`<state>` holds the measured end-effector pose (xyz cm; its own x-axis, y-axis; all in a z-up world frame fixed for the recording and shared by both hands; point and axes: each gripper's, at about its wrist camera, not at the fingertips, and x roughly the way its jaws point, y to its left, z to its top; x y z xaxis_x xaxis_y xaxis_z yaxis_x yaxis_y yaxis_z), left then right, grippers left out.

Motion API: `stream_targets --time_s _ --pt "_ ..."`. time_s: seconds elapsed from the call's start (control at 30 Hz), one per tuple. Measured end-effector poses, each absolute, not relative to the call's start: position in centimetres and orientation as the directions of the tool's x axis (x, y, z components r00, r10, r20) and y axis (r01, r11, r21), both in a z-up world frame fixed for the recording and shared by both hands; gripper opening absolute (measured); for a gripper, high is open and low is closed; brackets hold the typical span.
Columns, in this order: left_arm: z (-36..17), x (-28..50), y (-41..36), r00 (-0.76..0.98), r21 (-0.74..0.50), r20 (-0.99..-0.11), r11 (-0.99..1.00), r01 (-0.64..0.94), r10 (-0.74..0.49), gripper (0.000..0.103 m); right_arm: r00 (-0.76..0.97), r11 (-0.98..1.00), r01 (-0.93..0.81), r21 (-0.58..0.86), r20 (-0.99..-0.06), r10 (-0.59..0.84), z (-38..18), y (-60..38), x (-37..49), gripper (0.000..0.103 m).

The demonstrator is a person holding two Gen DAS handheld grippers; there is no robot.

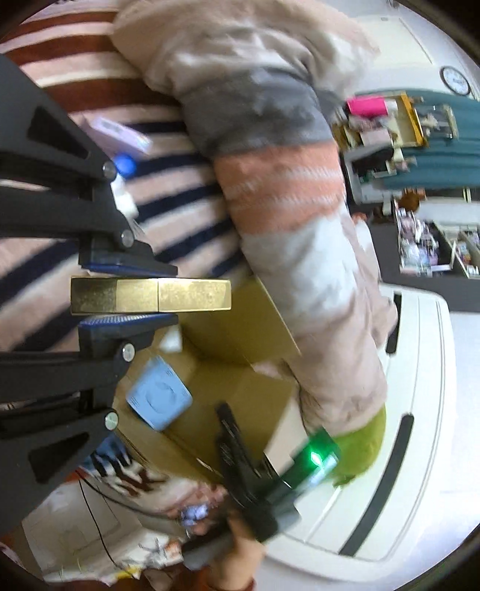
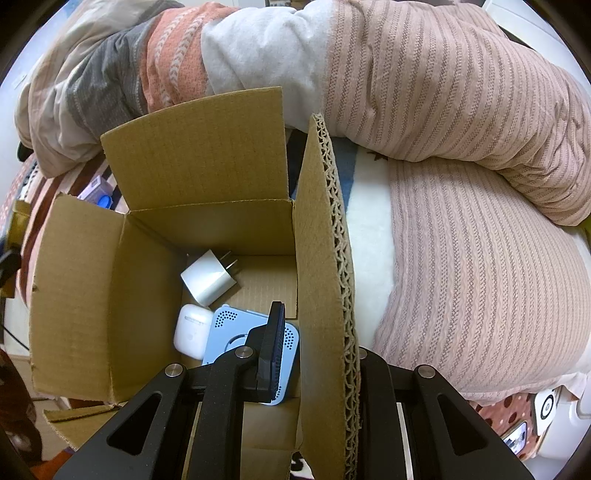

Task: Organize rigid objects
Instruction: 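Grasp the gold lipstick tube with the left gripper and drop it into the box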

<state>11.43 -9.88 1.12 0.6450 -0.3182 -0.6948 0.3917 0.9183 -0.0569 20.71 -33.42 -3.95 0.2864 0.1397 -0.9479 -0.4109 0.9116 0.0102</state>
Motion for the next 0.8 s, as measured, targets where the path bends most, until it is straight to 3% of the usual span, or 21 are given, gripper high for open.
stream_targets --time_s 0.37,0.8 --pt "-0.7 15.3 -18.2 0.514 -0.102 -0.762 0.856 0.507 -0.395 0.015 0.29 0.909 -0.418 0.012 -0.946 0.146 -3.7 -33.4 20.6 0.015" --pt "-3.0 16.2 -20.8 0.431 -0.149 -0.798 0.83 0.537 -0.422 0.015 0.288 0.905 -0.425 0.004 -0.947 0.14 -3.9 -33.6 20.6 0.016"
